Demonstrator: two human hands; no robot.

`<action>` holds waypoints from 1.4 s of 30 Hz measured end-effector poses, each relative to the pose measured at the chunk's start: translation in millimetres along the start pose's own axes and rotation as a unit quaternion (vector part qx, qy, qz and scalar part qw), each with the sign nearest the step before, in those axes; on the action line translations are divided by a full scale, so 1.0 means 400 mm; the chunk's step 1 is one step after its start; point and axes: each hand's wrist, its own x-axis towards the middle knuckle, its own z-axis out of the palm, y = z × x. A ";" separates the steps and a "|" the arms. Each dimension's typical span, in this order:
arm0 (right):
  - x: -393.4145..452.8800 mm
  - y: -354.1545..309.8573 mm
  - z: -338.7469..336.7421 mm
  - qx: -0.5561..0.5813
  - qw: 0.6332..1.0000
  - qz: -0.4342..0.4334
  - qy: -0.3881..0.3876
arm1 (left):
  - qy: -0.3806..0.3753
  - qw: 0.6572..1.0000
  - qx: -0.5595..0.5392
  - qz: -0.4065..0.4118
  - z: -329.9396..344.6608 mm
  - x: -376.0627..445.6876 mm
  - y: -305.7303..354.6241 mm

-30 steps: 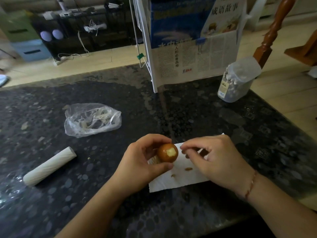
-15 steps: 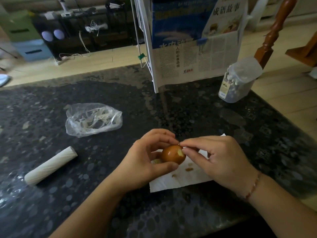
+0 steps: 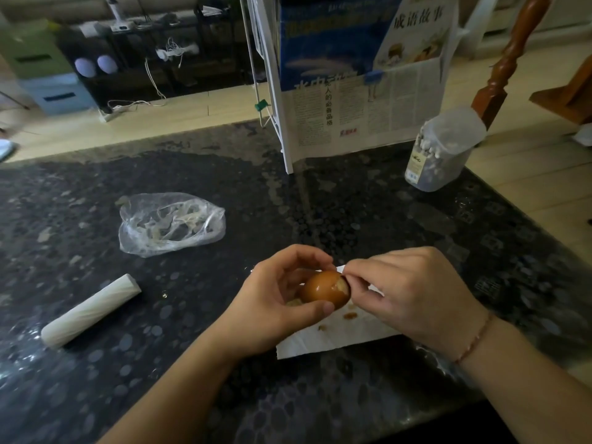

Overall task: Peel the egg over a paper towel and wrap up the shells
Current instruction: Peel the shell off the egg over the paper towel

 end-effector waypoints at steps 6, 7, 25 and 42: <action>-0.010 -0.003 0.010 0.079 0.994 0.070 0.003 | 0.002 1.000 0.018 0.002 0.008 -0.002 -0.007; -0.009 -0.003 0.012 0.078 0.994 0.079 -0.001 | 0.006 1.000 0.019 0.005 0.010 -0.002 -0.008; -0.012 0.015 0.003 0.099 0.974 0.177 -0.103 | 0.052 0.996 0.041 0.052 0.011 -0.003 -0.008; -0.001 -0.026 0.029 0.071 0.986 0.148 -0.024 | 0.089 0.948 0.257 0.163 0.044 0.013 -0.013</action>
